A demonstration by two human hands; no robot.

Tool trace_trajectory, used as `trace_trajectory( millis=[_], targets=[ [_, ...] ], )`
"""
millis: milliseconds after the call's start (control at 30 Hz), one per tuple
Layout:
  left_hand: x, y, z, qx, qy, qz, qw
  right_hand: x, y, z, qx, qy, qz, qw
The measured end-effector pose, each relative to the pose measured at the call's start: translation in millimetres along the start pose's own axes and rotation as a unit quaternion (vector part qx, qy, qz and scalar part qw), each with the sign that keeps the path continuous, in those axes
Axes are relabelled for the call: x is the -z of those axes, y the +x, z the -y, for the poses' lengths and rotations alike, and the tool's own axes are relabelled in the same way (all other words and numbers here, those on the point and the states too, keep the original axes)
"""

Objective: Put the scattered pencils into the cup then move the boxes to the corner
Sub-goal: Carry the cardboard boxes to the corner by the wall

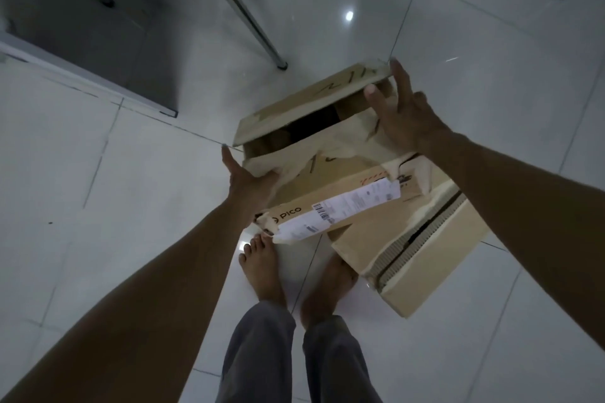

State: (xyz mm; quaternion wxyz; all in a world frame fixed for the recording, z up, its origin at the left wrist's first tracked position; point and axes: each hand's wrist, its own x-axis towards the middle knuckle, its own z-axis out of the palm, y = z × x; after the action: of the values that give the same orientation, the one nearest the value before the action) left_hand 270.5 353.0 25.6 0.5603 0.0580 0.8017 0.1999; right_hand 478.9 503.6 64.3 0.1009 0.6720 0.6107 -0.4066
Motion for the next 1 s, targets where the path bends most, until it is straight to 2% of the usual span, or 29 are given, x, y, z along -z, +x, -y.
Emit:
trace_trajectory(
  millis=[167, 300, 467, 633, 1000],
  targets=[
    [6.4, 22.9, 17.1, -0.077, -0.005, 0.049, 0.996, 1.4, 23.2, 5.5, 0.028, -0.051, 0.023, 0.998],
    [7.2, 27.4, 21.7, -0.037, -0.028, 0.045, 0.998, -3.2, 29.8, 4.9, 0.019, -0.079, 0.036, 0.996],
    [12.8, 19.9, 25.1, -0.032, -0.006, -0.012, 0.999, -8.8, 18.2, 9.1, 0.037, -0.078, 0.062, 0.994],
    [33.9, -6.3, 30.6, -0.028, 0.002, -0.051, 0.998, -13.2, -16.1, 15.3, 0.064, -0.051, 0.050, 0.995],
    [69.4, -127.5, 9.9, -0.120, 0.042, -0.095, 0.987, 28.1, -128.2, 17.8, 0.062, 0.038, 0.013, 0.997]
  ],
)
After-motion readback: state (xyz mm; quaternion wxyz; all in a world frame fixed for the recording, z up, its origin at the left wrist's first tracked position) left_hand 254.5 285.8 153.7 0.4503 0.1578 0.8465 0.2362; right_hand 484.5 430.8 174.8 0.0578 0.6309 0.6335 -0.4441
